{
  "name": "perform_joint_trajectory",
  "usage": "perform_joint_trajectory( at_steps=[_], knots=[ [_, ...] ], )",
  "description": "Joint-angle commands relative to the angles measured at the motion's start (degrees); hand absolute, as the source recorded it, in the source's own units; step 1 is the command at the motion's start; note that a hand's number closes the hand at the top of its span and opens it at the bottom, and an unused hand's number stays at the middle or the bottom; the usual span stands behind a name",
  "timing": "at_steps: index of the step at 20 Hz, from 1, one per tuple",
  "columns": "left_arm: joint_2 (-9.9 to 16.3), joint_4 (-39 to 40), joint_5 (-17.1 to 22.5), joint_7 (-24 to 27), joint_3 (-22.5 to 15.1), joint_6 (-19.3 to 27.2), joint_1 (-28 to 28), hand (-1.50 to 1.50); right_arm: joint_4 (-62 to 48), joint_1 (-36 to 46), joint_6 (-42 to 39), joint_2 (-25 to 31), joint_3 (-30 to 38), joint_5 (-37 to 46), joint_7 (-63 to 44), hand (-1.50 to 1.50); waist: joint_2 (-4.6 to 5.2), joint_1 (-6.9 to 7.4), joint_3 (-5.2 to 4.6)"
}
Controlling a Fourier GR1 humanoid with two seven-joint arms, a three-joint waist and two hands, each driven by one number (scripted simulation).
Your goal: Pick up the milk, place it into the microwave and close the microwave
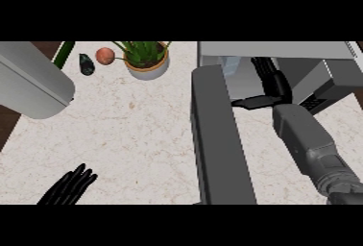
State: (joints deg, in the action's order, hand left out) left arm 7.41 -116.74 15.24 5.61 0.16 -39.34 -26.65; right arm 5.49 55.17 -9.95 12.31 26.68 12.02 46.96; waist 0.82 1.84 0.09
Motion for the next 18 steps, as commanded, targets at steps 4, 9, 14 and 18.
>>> perform_joint_trajectory(
  at_steps=[4,9,14,18],
  knots=[
    [-3.9,6.28,-10.67,0.53,-4.57,3.62,6.54,-1.5,1.81,-10.04,-7.33,-4.08,-1.11,-0.96,6.13,-1.5,-0.87,-2.15,-0.09],
    [-4.33,10.99,-14.27,3.24,-6.22,3.62,9.98,1.5,5.77,-17.48,-5.17,-5.44,-4.49,0.36,7.02,-1.5,-1.18,-2.75,-0.15],
    [-7.34,16.79,-19.46,4.02,-8.17,8.4,15.99,1.5,10.94,-26.45,-7.25,-2.5,-6.74,0.89,8.0,-1.5,-1.46,-4.05,-0.23],
    [-7.38,22.22,-23.19,4.52,-10.29,12.3,20.51,1.5,16.57,-34.0,-7.27,-3.59,-7.6,-0.03,9.6,-1.5,-1.68,-5.29,-0.32]
  ],
)
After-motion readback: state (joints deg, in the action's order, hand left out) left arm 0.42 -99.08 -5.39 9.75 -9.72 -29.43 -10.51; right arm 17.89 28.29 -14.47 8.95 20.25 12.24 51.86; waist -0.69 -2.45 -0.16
